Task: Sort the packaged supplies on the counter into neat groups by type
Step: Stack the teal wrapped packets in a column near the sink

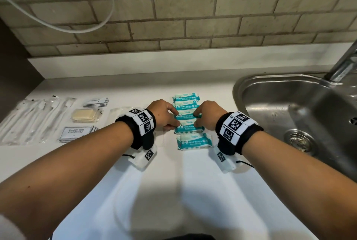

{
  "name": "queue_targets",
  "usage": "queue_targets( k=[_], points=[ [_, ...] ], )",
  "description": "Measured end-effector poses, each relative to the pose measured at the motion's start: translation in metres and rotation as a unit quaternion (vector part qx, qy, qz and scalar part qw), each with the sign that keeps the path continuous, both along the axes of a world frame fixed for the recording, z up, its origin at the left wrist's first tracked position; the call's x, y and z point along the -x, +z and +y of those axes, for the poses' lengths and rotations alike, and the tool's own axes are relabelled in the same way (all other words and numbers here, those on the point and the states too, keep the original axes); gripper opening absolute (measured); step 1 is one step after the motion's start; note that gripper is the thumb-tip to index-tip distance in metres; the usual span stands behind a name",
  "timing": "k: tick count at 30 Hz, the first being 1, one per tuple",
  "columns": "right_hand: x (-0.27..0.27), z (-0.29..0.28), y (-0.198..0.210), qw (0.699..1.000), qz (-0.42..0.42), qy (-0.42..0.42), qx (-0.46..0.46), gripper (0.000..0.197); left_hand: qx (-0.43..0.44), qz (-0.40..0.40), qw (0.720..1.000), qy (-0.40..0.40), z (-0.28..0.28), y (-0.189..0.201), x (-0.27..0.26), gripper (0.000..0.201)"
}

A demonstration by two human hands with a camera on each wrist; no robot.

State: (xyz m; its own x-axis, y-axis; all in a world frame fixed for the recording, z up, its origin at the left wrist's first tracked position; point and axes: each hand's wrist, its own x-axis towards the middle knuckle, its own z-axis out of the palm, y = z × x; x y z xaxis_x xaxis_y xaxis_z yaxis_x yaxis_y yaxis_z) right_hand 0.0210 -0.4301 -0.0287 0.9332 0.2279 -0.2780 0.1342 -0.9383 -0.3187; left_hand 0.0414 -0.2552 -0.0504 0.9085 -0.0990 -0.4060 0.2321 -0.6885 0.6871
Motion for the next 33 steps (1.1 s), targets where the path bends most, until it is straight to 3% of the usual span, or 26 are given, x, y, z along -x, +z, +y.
queue_targets(
  k=[3, 6, 9, 13, 17, 28, 31, 33],
  points=[
    [0.005, 0.003, 0.0, 0.999, -0.004, 0.031, -0.027, 0.04, -0.024, -0.009, 1.0, -0.014, 0.0, 0.003, -0.004, 0.031],
    [0.013, 0.007, 0.0, 0.993, 0.056, 0.103, -0.028, 0.048, -0.101, -0.086, 0.99, -0.05, -0.001, 0.006, -0.013, 0.022],
    [0.021, 0.011, -0.005, 0.985, 0.087, 0.148, 0.0, 0.061, -0.115, -0.13, 0.982, -0.078, -0.006, 0.011, -0.029, 0.018],
    [0.023, 0.016, -0.019, 0.984, 0.025, 0.174, 0.017, 0.047, -0.201, -0.159, 0.956, -0.141, -0.012, 0.015, -0.058, 0.045],
    [0.017, 0.019, -0.02, 0.982, 0.026, 0.186, -0.009, 0.049, -0.27, -0.109, 0.931, -0.219, -0.016, 0.012, -0.072, 0.076],
    [0.001, 0.022, -0.017, 0.984, 0.04, 0.17, -0.021, 0.06, -0.305, -0.119, 0.903, -0.277, -0.017, 0.011, -0.084, 0.078],
    [-0.002, 0.024, -0.019, 0.983, 0.043, 0.175, -0.021, 0.062, -0.297, -0.123, 0.908, -0.27, -0.015, 0.008, -0.084, 0.077],
    [-0.004, 0.022, -0.018, 0.983, 0.053, 0.174, -0.024, 0.063, -0.268, -0.112, 0.925, -0.245, -0.012, 0.007, -0.084, 0.072]
  ],
)
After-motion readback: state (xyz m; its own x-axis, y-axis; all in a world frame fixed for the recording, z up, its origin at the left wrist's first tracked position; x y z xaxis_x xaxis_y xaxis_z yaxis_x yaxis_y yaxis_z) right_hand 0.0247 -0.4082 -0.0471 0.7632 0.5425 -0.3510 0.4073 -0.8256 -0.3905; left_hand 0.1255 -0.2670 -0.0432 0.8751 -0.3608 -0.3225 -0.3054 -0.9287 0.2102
